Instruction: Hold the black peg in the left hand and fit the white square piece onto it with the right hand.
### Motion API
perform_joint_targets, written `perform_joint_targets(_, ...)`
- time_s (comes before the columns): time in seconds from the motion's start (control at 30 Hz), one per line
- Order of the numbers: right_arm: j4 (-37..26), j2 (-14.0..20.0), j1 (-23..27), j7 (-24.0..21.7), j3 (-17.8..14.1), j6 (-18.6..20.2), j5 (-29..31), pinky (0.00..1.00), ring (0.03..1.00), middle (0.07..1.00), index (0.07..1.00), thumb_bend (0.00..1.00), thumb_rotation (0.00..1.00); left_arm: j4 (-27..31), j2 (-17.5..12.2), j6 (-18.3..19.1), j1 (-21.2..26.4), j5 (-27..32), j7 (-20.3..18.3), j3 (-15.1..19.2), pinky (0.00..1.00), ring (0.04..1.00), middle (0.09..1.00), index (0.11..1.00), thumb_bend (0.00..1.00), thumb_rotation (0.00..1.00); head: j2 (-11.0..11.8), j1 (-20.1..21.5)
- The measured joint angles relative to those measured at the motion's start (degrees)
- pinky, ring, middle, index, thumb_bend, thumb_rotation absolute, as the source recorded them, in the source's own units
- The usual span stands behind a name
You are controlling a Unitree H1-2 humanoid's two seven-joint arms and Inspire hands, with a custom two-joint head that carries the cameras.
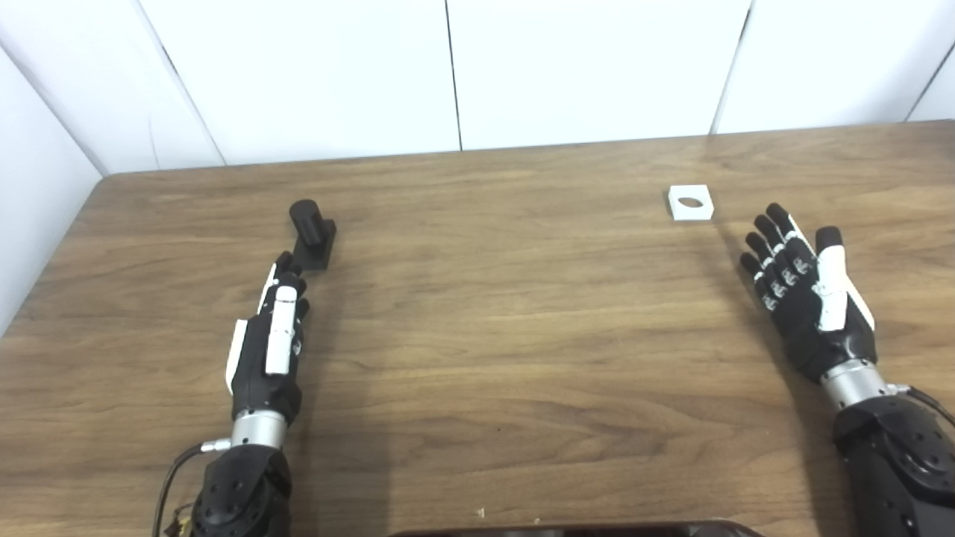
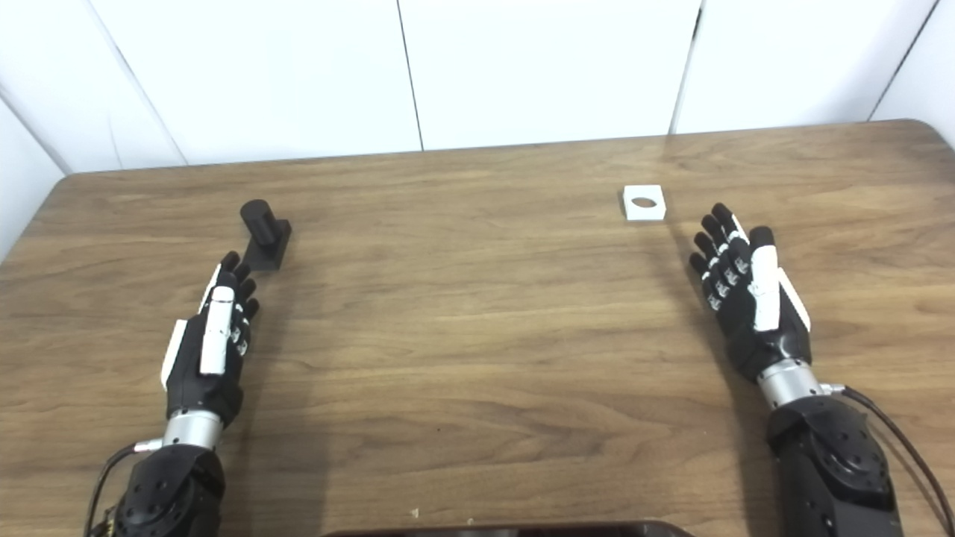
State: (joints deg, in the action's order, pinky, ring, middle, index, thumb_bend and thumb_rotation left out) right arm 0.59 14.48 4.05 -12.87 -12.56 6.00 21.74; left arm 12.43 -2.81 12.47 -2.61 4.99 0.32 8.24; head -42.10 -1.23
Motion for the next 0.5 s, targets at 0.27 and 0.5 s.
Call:
perform_joint_targets(0.27,0.02,0.05,0.0,-0.02,-0.01,0.02,0.21,1.0,1.0,1.0,1.0,0.61,1.0,0.01,0.0,0.04,0.0,-0.05,-0.02,-0.1,1.0,1.0,1.0,1.0,0.44,0.89,0.09,-0.17)
perform_joint_targets(0.5,0.02,0.08,-0.03,-0.16,0.0,0.01,0.29,1.0,1.0,1.0,1.0,0.6,1.0,0.12,0.04,0.15,-0.01,-0.29,0.05,-0.21,1.0,1.0,1.0,1.0,0.46,0.88,0.35,-0.44)
